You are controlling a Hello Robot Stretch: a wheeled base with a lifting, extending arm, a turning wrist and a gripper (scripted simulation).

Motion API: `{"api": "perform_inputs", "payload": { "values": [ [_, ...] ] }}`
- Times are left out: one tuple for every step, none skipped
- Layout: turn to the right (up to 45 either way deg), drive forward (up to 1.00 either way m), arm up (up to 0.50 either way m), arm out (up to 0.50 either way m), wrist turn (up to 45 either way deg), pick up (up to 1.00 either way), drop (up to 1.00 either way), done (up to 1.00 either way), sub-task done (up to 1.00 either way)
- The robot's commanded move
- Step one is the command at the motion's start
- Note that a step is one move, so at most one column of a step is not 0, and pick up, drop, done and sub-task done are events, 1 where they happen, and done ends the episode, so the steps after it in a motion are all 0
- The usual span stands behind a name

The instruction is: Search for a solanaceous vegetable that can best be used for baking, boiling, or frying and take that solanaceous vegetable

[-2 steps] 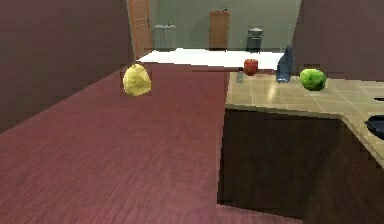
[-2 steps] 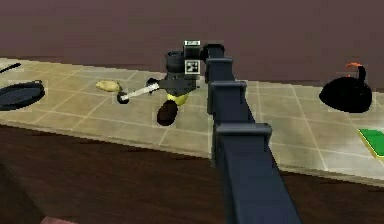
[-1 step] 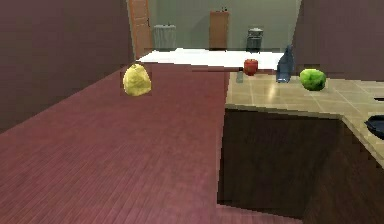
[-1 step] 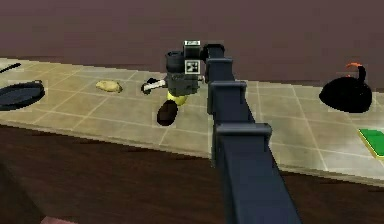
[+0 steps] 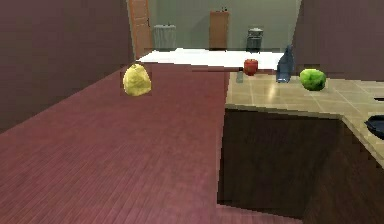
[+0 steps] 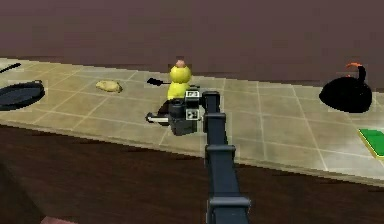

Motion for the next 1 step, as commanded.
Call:
{"api": "perform_inputs", "payload": {
  "values": [
    [0.0, 0.0, 0.0, 0.0, 0.0, 1.0, 0.0, 0.0, 0.0]
  ]
}}
